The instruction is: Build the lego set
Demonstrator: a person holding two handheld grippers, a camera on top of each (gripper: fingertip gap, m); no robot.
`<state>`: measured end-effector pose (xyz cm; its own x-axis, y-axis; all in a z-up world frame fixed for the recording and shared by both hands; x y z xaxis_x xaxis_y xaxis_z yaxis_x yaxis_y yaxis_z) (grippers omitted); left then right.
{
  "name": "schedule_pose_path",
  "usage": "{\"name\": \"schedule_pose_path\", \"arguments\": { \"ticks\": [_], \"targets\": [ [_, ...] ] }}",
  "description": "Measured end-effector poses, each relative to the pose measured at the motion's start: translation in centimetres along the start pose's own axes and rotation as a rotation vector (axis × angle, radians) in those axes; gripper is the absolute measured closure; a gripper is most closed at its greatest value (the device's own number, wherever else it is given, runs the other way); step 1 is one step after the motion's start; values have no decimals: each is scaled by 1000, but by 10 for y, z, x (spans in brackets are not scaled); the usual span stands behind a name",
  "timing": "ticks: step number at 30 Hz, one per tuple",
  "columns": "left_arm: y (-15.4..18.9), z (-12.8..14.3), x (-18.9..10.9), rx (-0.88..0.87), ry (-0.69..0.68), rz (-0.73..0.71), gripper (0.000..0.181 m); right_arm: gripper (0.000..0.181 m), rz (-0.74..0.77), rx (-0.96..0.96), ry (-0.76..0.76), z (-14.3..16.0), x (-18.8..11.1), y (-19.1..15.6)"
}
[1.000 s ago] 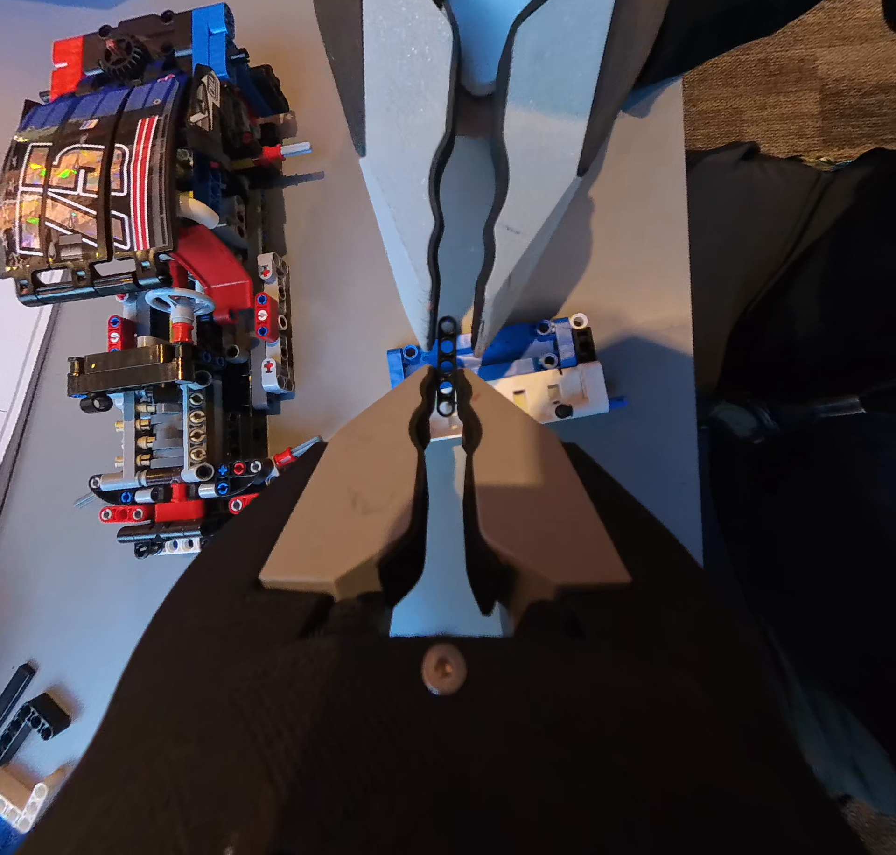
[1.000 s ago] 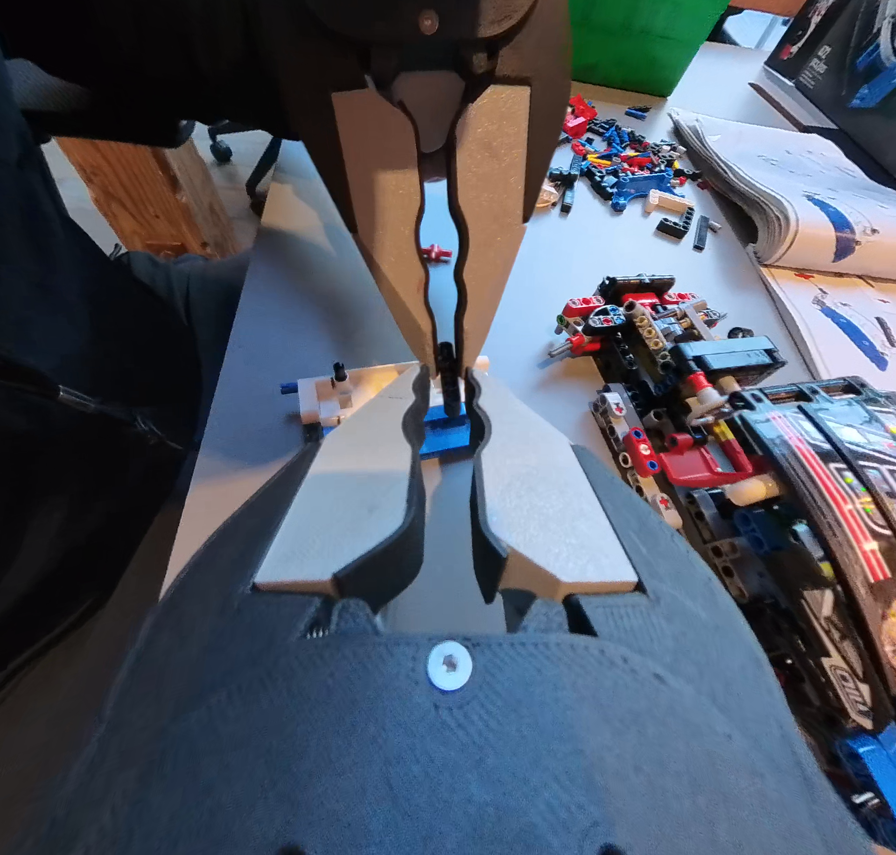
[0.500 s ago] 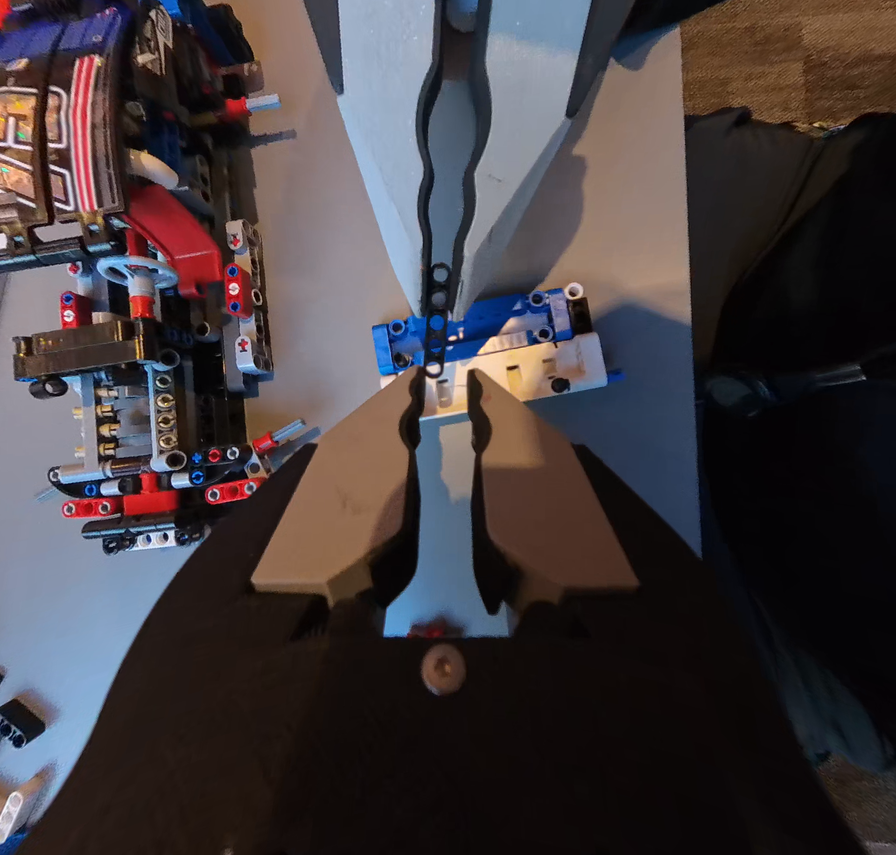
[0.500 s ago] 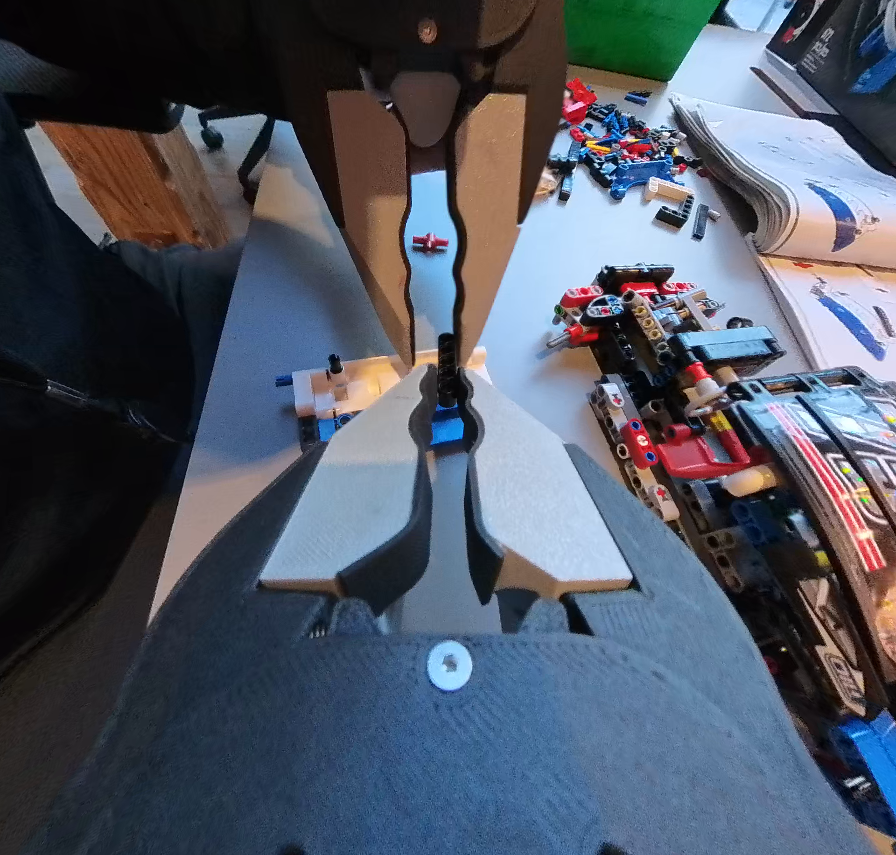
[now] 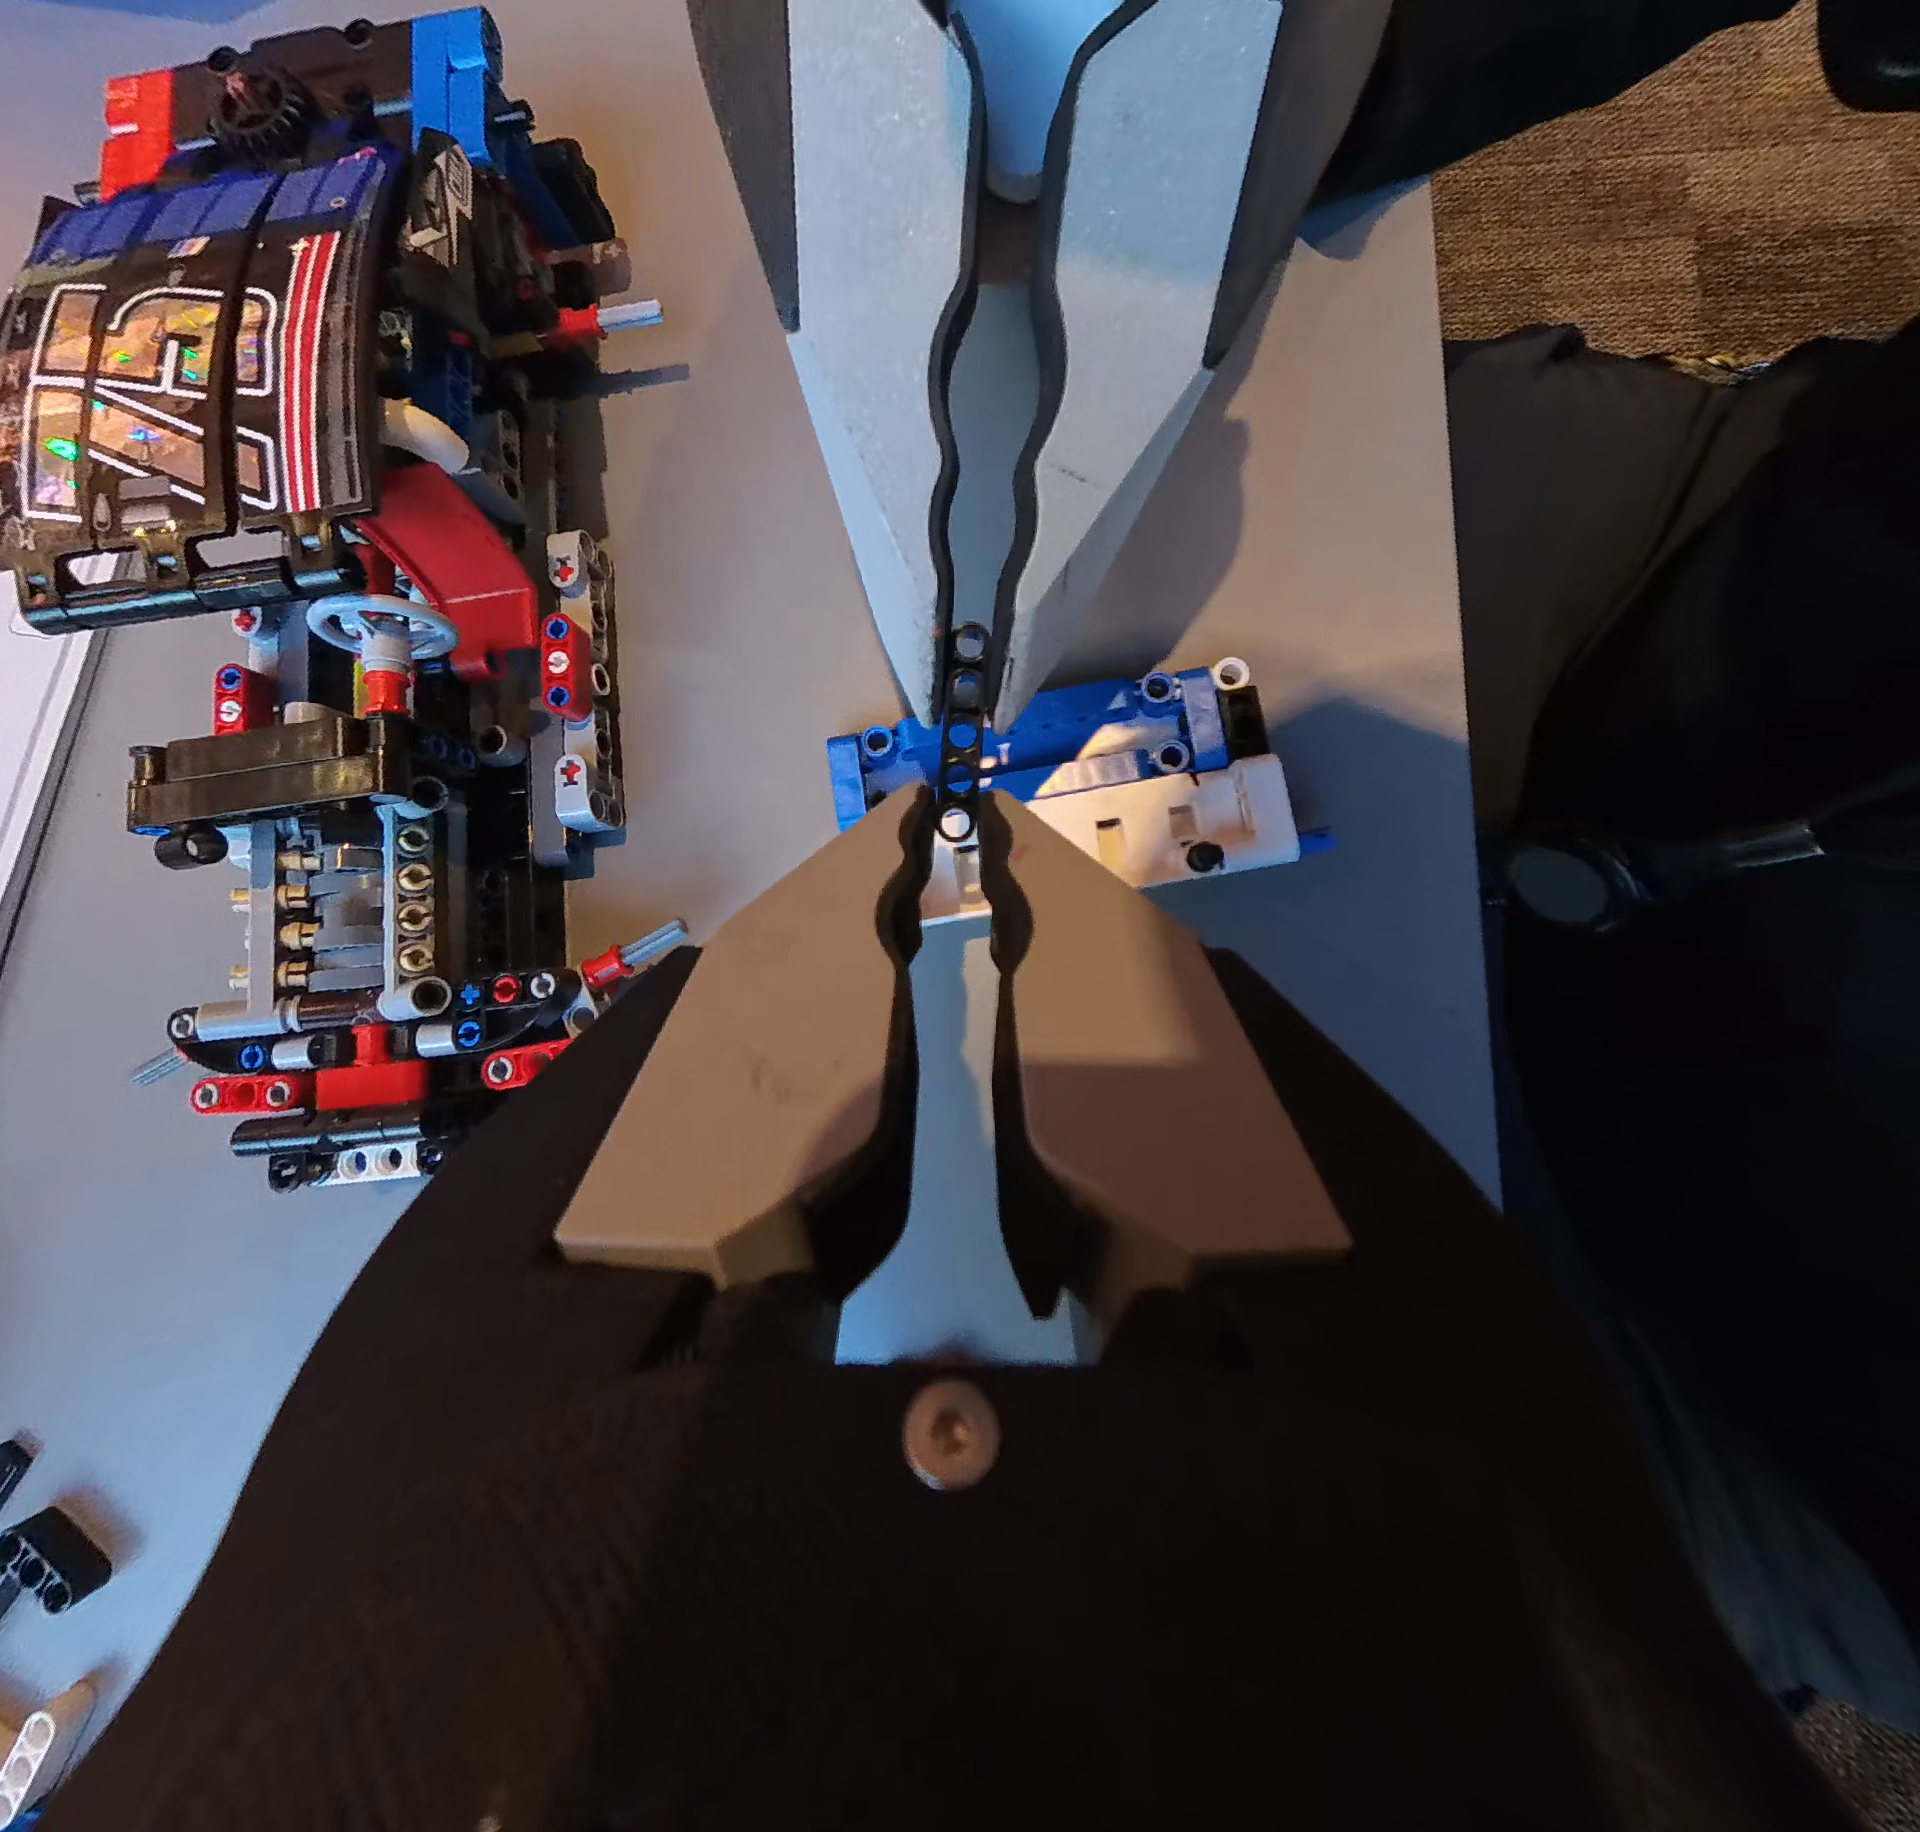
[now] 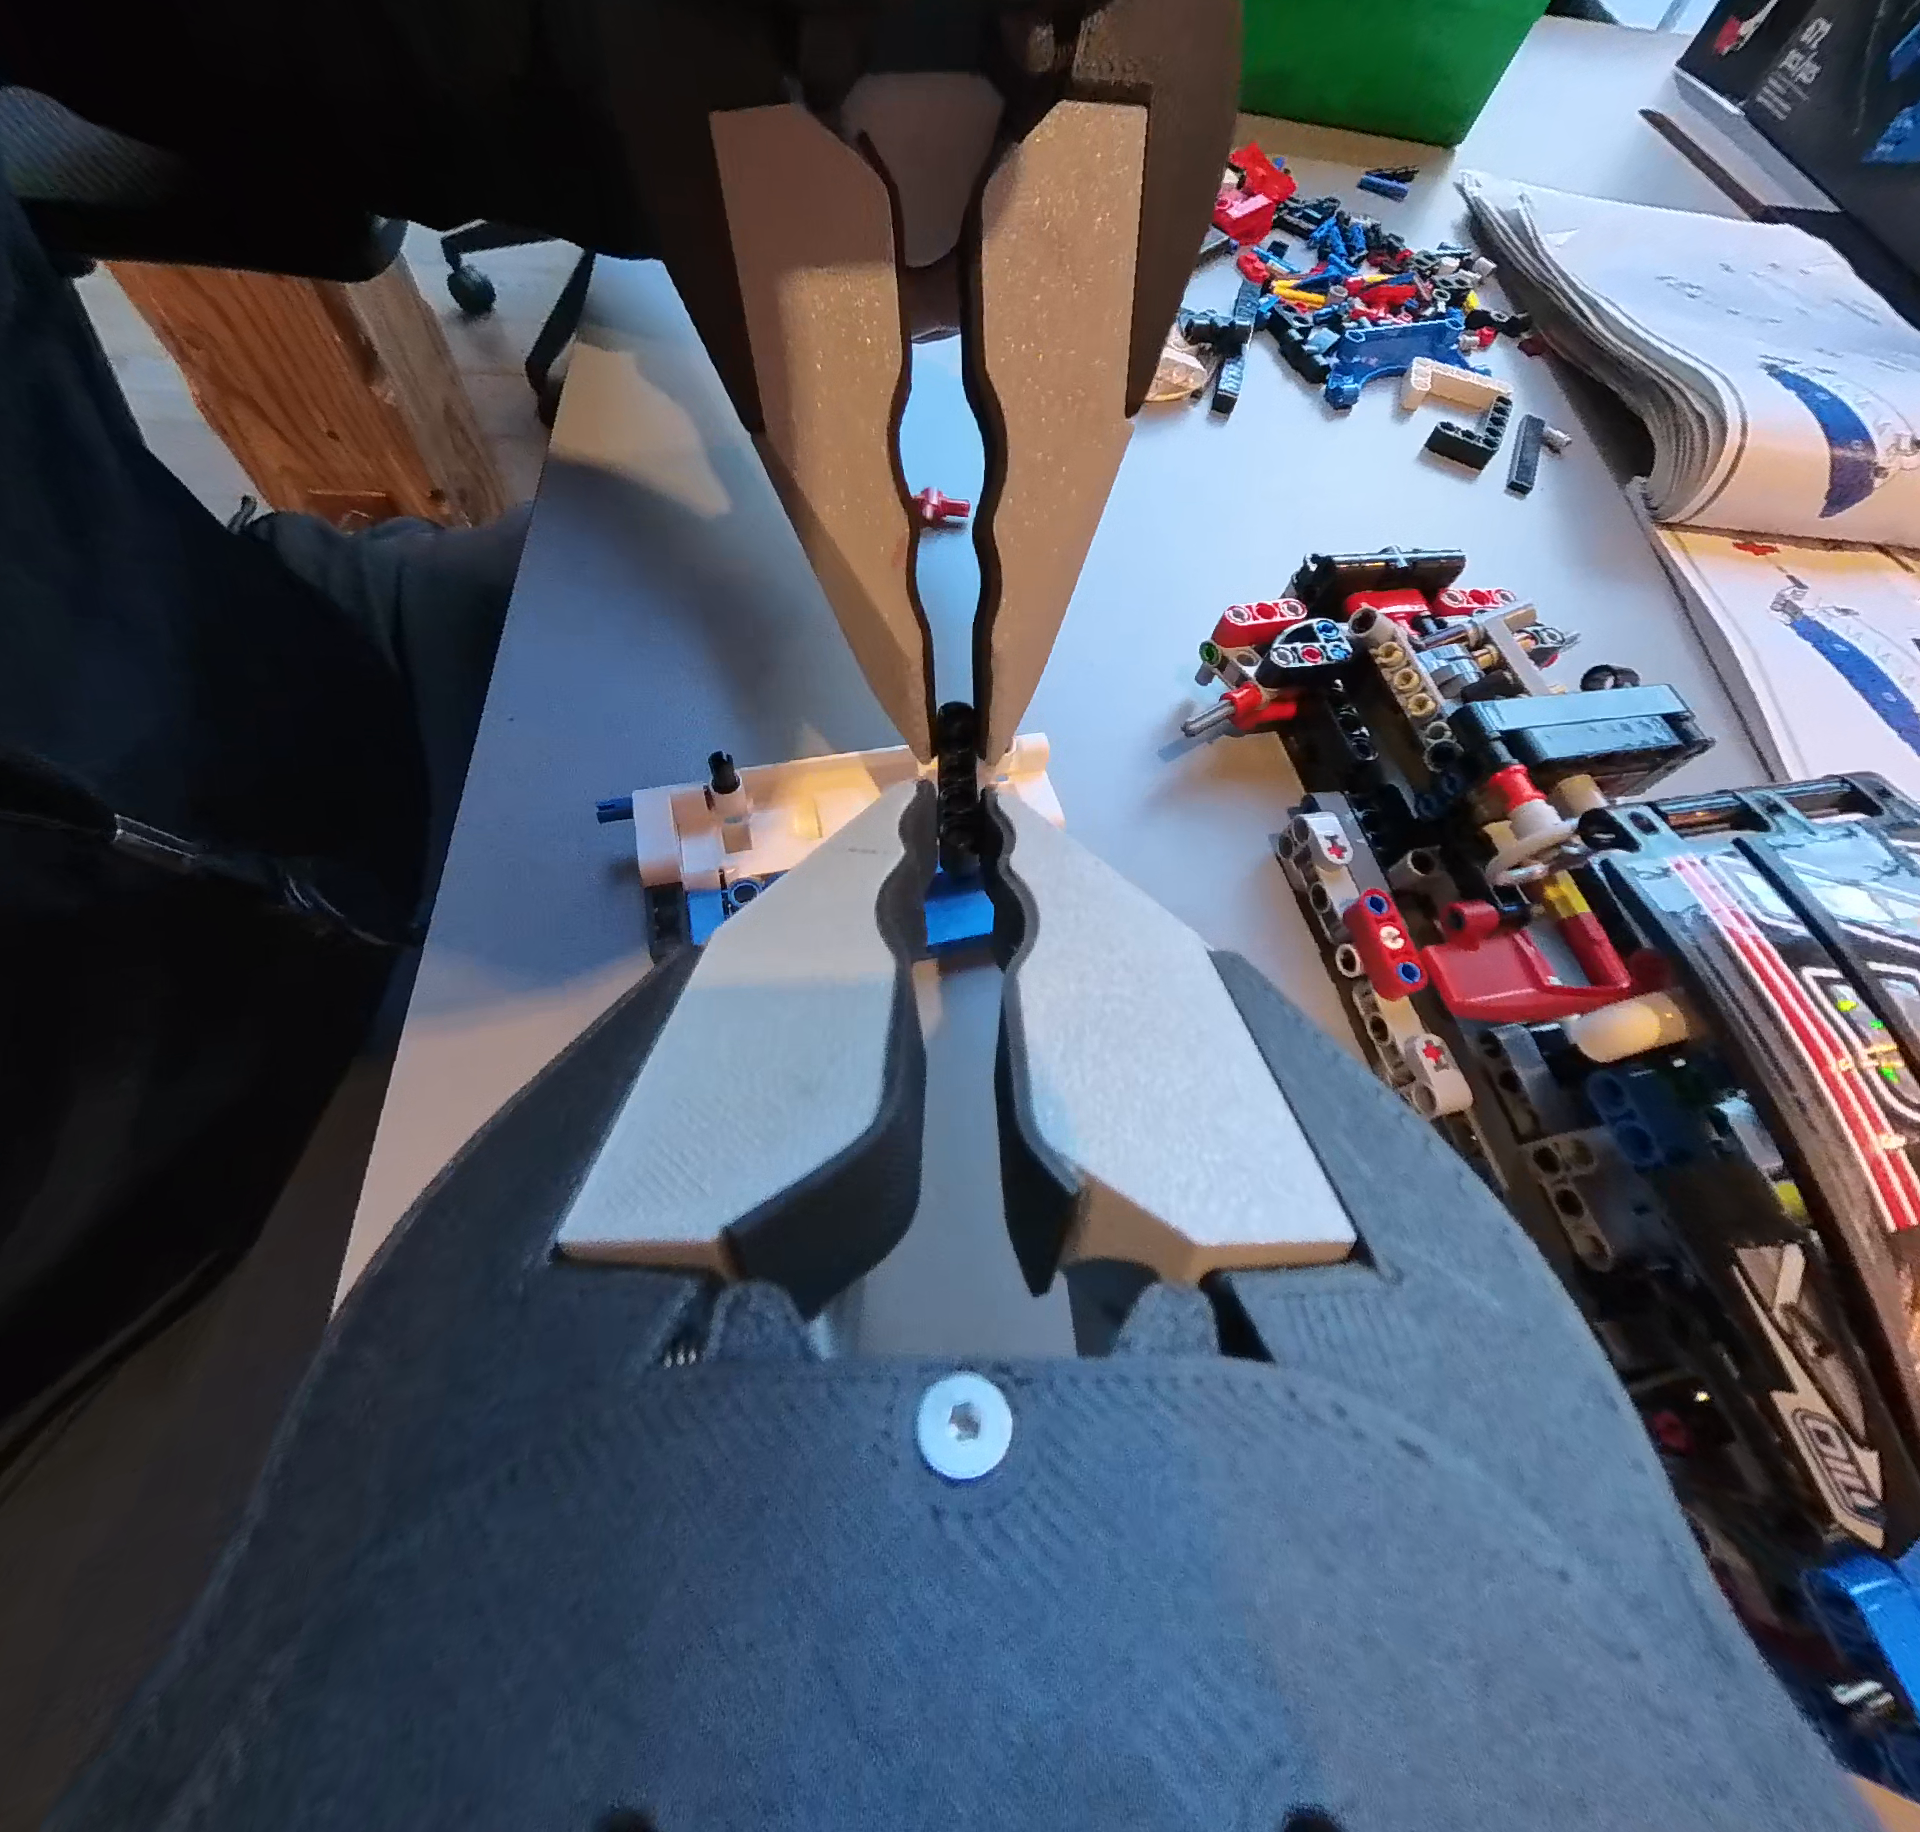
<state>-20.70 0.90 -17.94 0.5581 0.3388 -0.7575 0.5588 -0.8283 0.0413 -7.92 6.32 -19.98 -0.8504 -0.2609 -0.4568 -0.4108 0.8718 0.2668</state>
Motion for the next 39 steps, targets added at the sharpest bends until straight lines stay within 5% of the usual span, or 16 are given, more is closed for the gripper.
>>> {"name": "schedule_pose_path", "arguments": {
  "ticks": [39],
  "targets": [
    [6,0,5,4,-23,15,177,176,-22,-54,-64,1,6,-7]
  ]
}}
Point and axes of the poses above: each gripper's, where its closed fingertips meet, x out along the fingers, z out of its underside, y = z × x across the jaws, the point moved 9 cm from there along -x, back along the fingers, and after that the axes turned 11 degrees about -x, right-handed, at the moved point
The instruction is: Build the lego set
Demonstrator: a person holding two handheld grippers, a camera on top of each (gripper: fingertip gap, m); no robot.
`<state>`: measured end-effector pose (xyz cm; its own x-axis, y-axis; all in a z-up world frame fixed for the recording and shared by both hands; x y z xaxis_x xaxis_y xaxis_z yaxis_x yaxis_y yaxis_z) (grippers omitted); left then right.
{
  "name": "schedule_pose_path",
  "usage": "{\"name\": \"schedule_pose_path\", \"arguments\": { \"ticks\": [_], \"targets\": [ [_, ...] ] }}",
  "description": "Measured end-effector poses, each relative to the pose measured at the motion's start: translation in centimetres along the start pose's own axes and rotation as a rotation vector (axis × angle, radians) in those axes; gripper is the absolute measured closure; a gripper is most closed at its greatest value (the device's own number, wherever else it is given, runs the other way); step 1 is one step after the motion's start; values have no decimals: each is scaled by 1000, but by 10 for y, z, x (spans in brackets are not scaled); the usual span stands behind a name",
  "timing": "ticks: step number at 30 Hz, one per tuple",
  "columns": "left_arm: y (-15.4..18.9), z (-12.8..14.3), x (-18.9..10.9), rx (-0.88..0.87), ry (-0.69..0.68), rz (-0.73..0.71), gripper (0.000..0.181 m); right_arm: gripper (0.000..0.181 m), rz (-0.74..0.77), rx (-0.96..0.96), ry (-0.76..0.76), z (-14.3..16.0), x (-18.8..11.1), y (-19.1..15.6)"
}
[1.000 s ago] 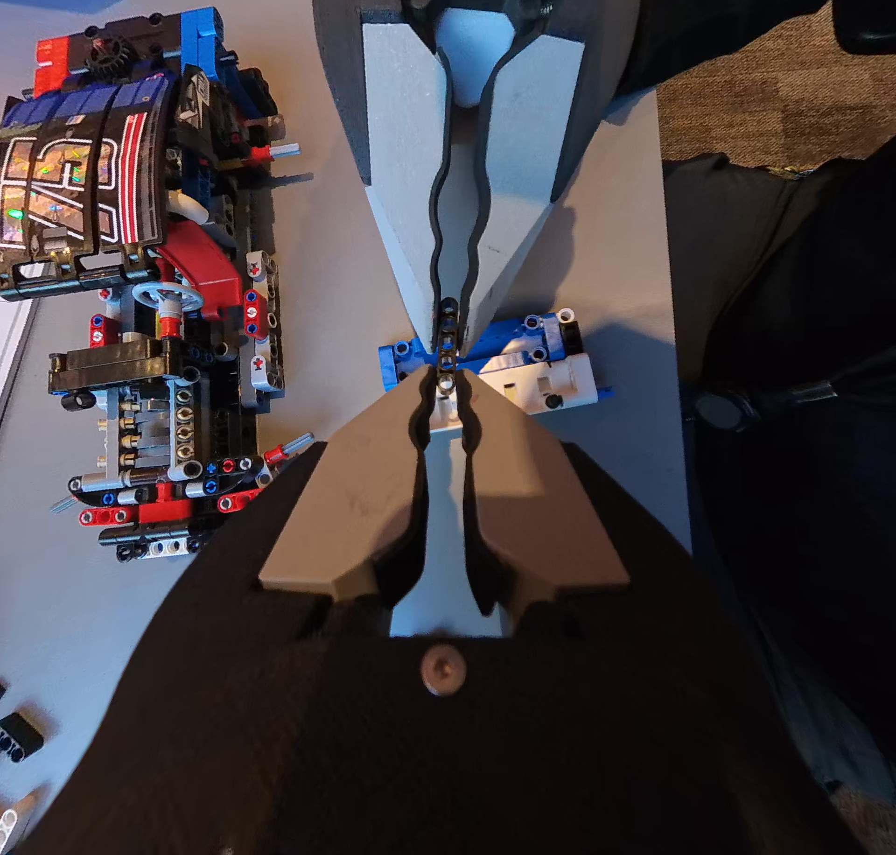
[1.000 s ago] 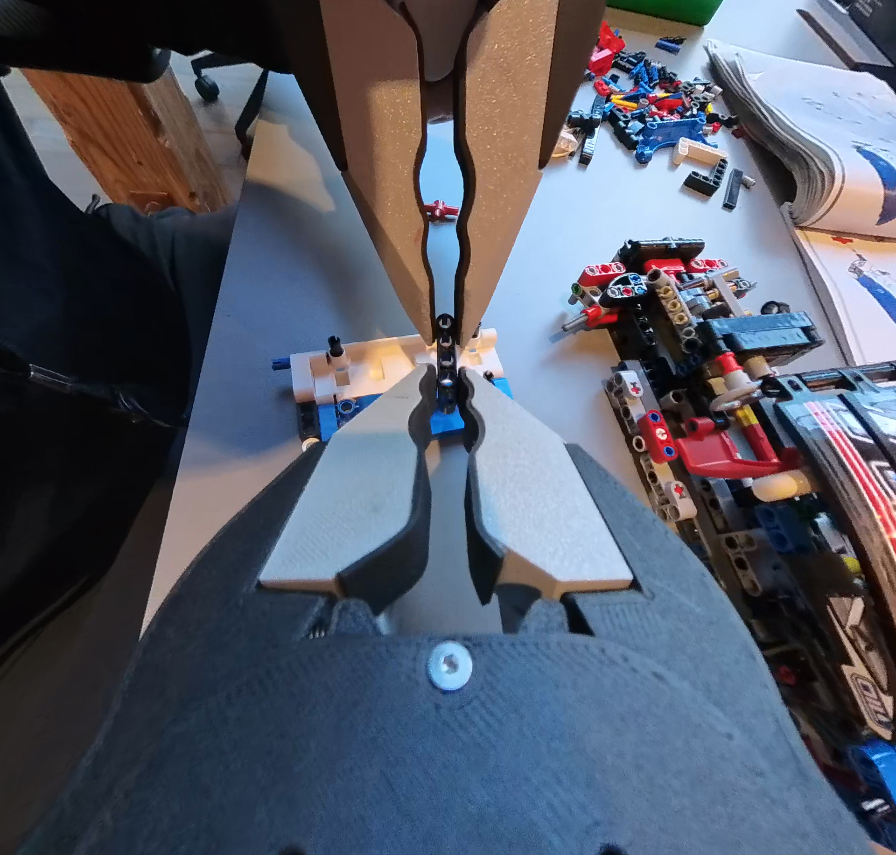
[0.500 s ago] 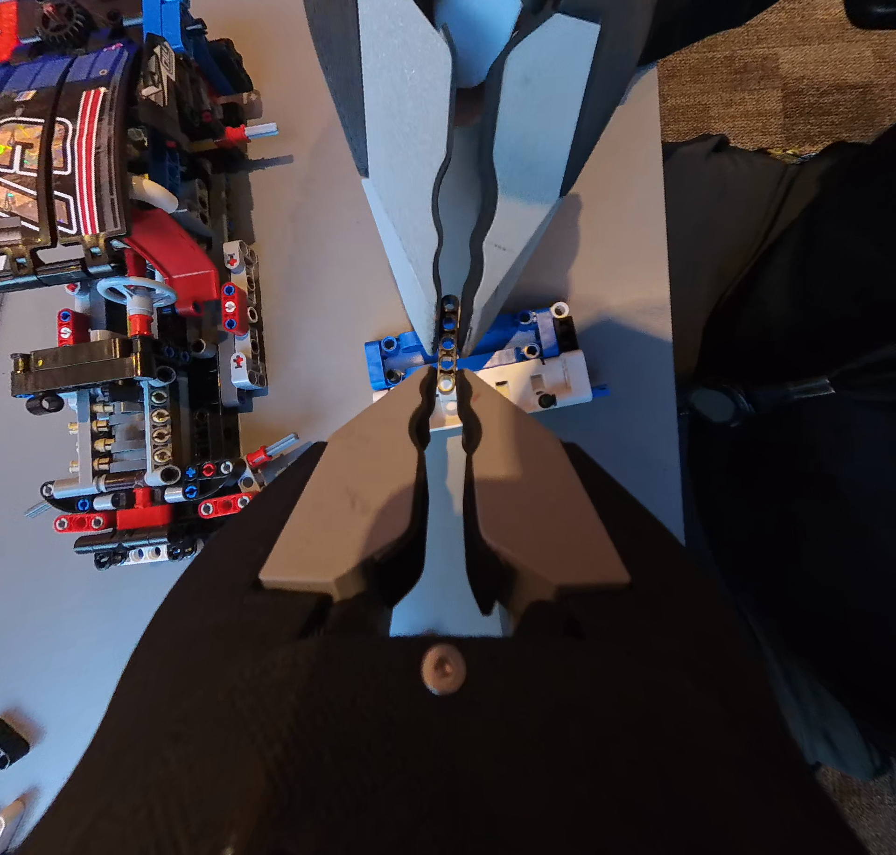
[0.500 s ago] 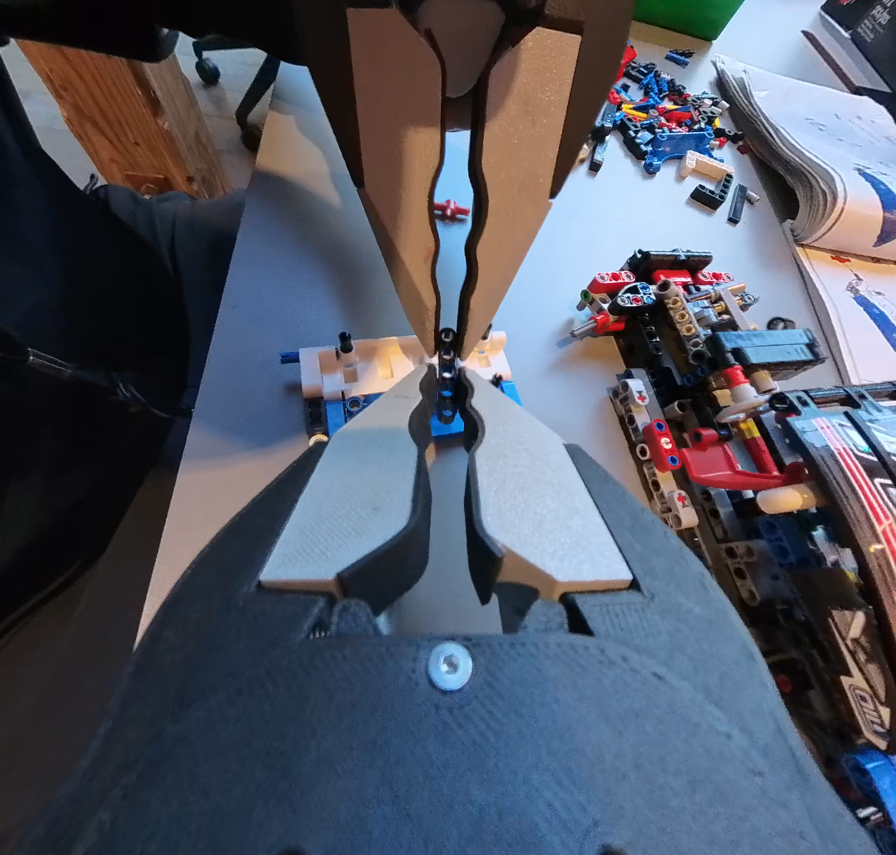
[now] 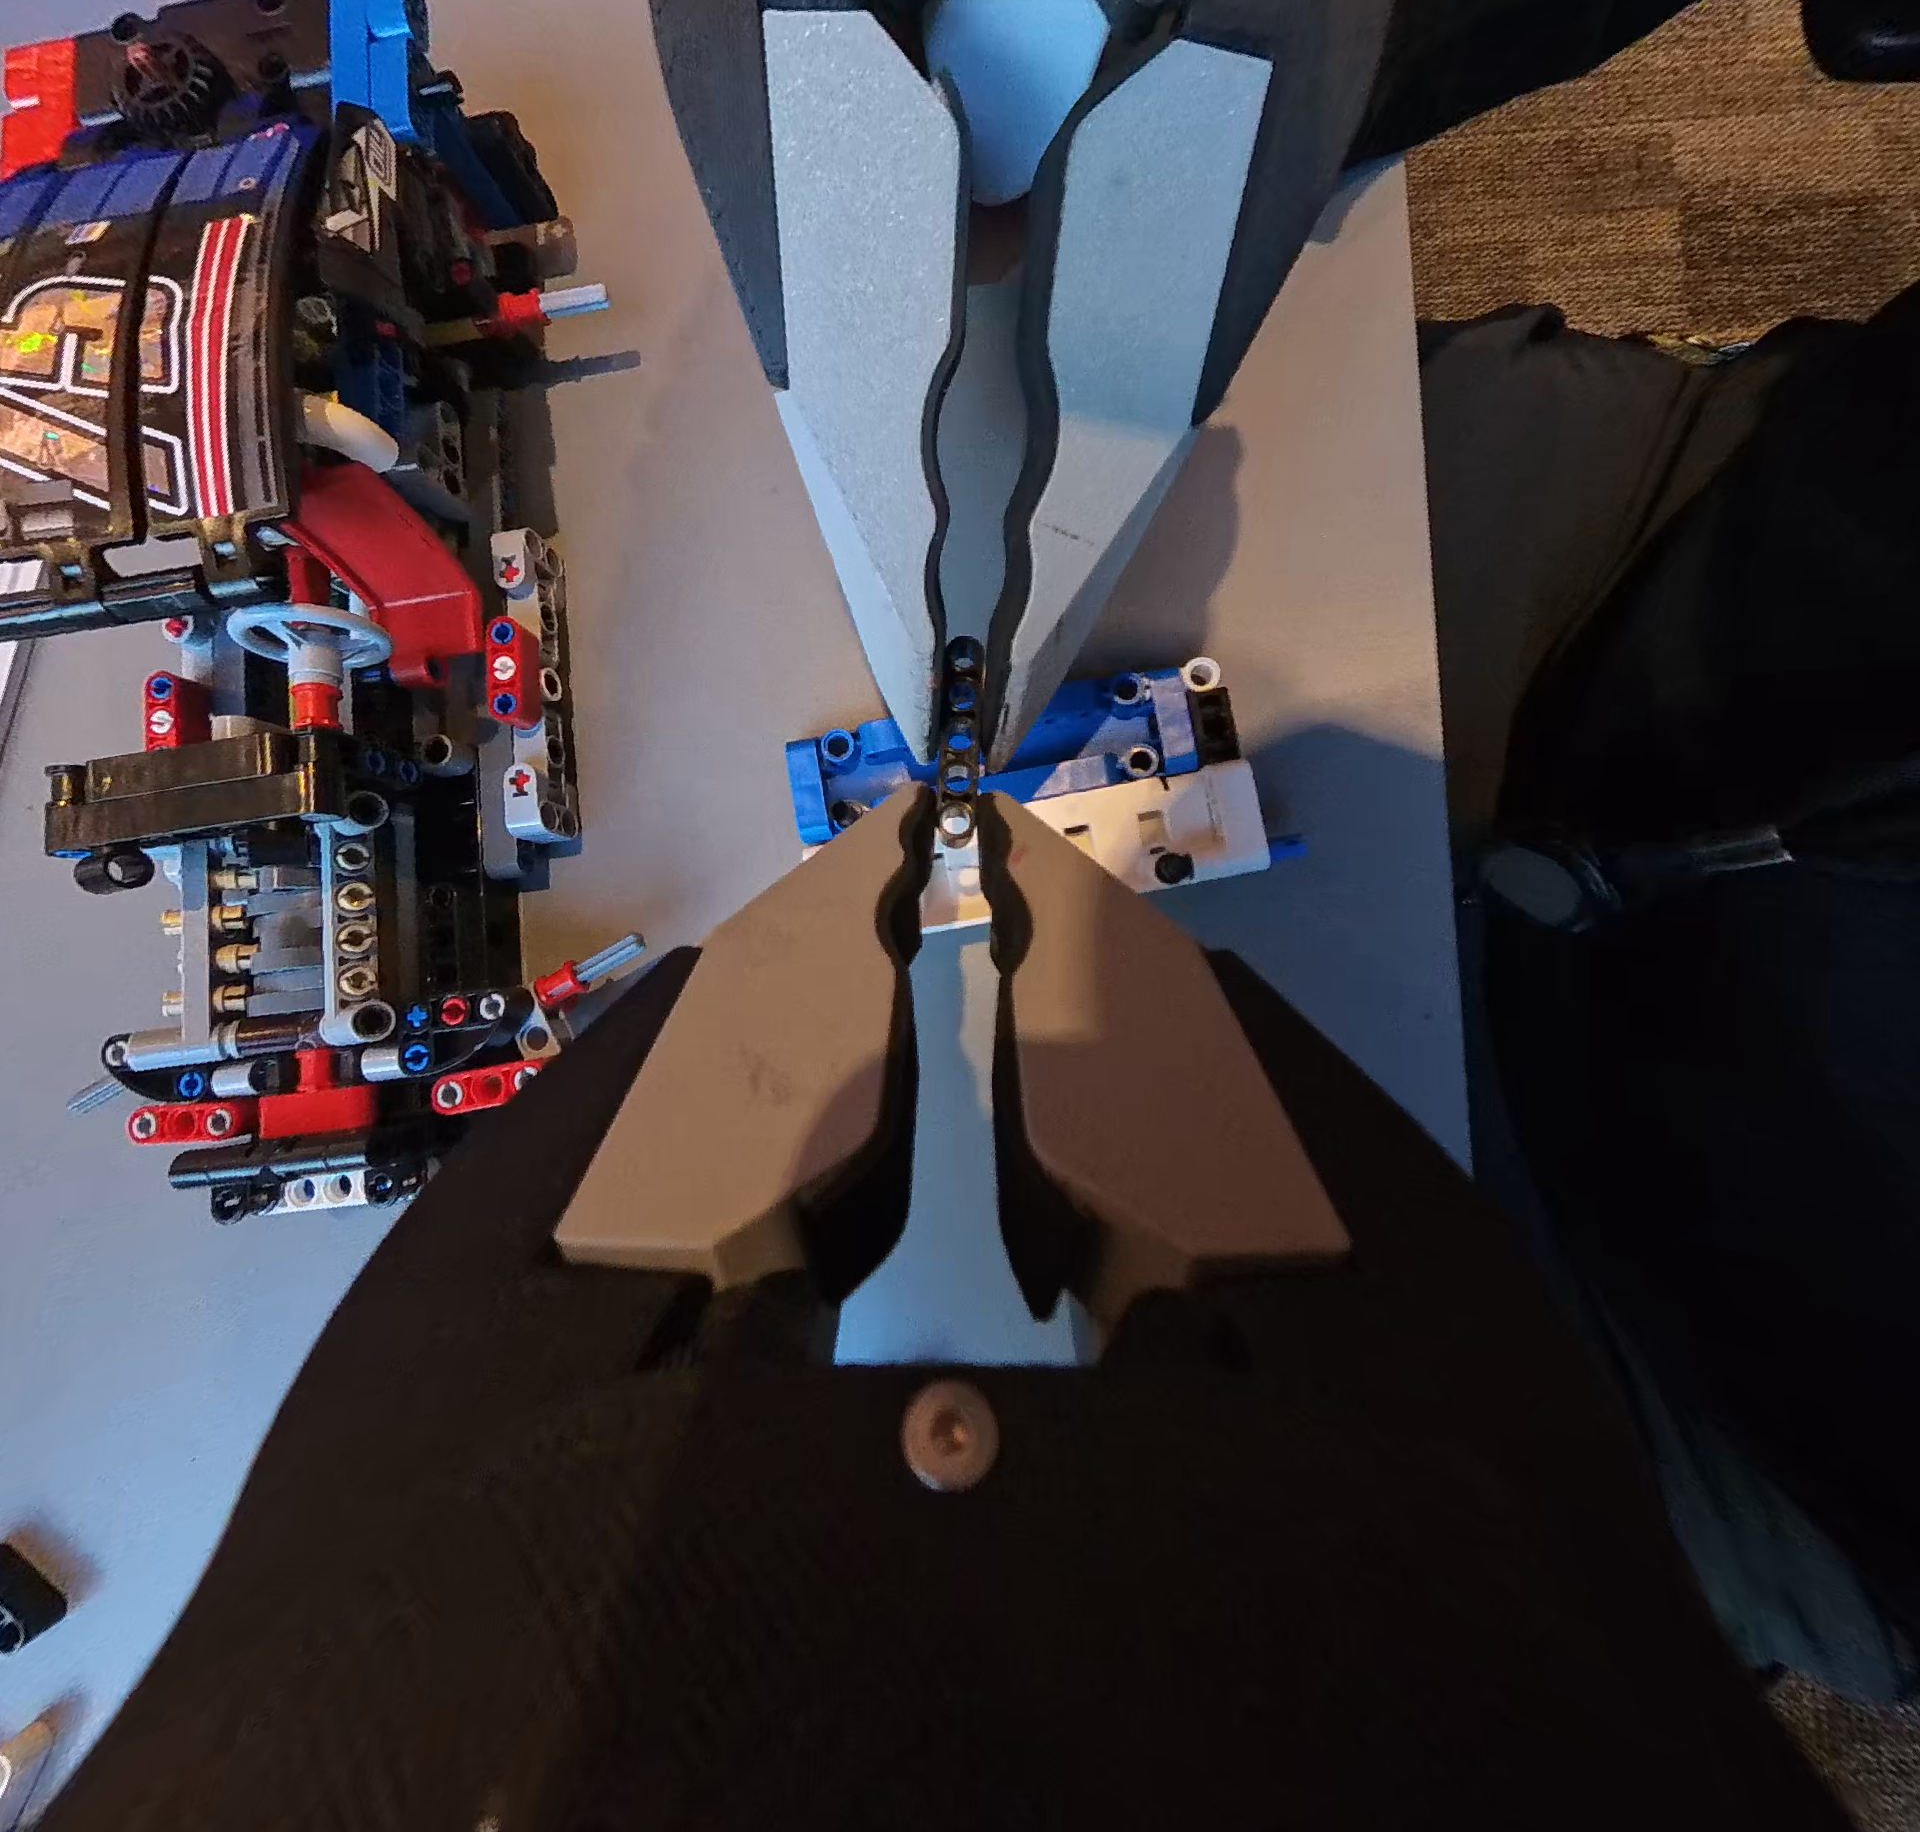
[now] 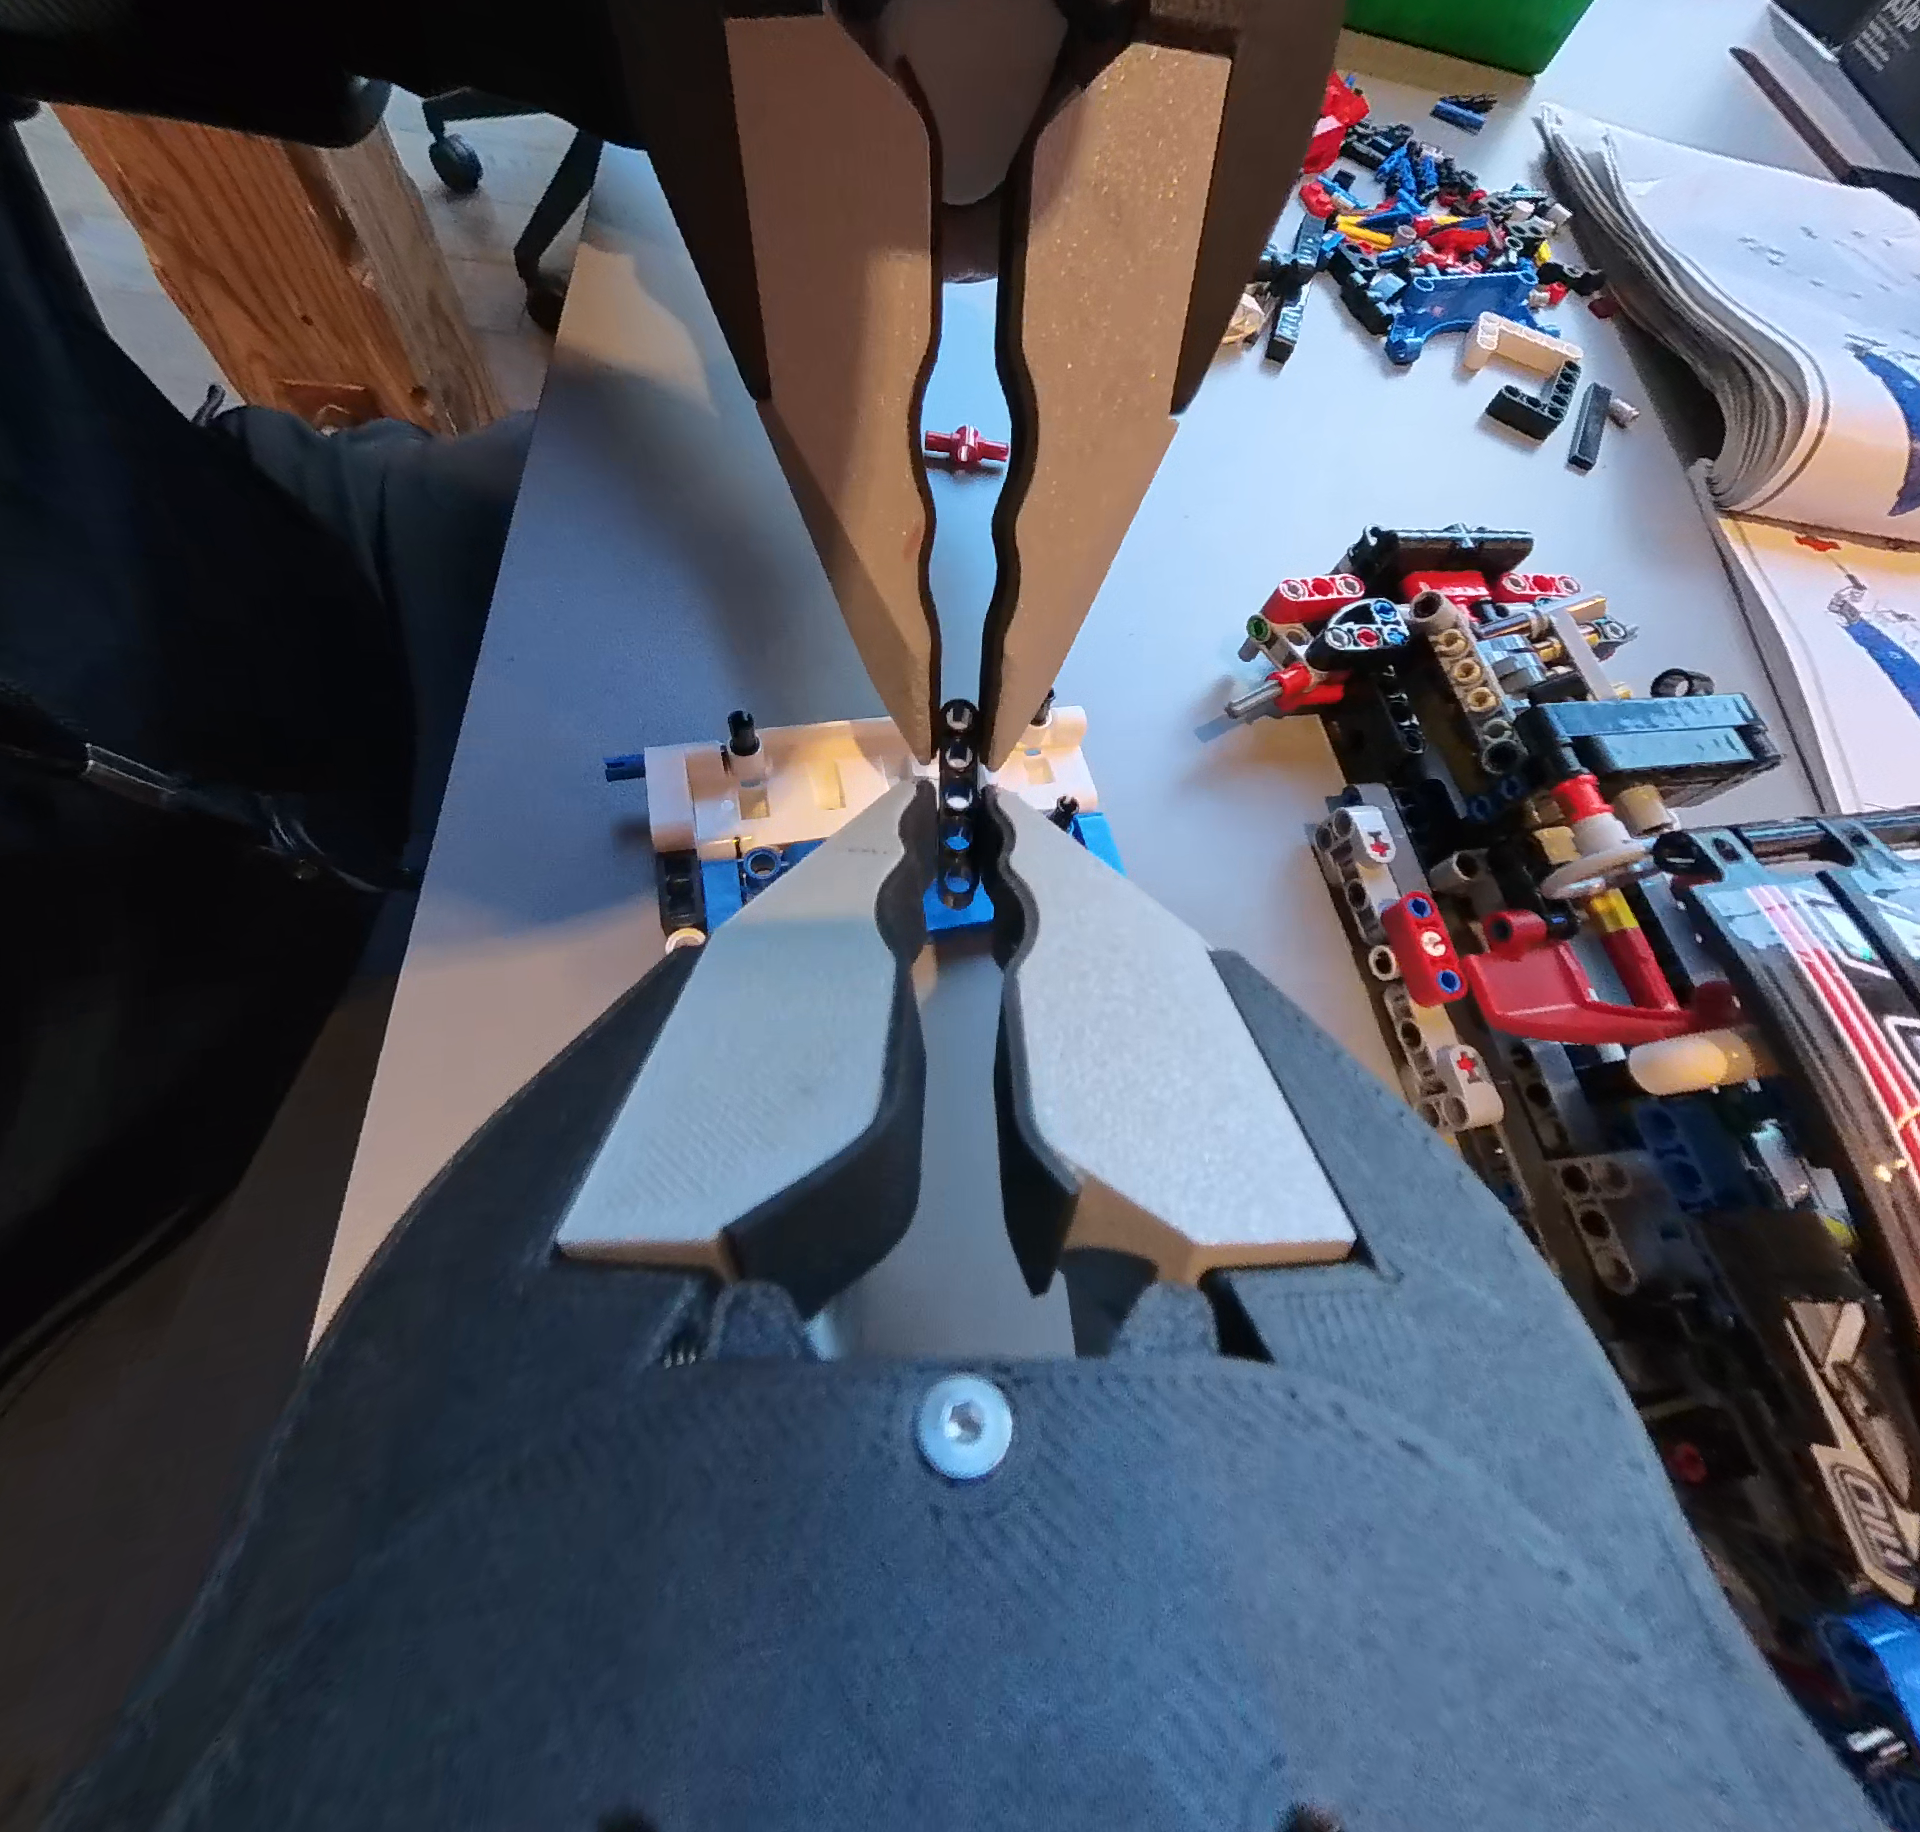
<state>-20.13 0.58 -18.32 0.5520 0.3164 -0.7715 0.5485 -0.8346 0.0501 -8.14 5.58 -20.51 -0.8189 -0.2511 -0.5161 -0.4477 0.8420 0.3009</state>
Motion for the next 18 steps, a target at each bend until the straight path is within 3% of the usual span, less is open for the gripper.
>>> {"name": "schedule_pose_path", "arguments": {
  "ticks": [11,18],
  "targets": [
    [-19,7,-21,-88,58,-15,165,176,105,75,33,4,-10,11],
    [-26,43,-20,-250,177,-84,158,176,165,119,38,8,-15,19]
  ]
}}
Point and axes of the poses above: each gripper's, where its closed fingertips meet, x out along the fingers, z out of its underside, y = z × x across the jaws, the point moved 9 cm from there along -x, back along the fingers, and after that the axes turned 11 degrees about -x, right-handed, at the moved point
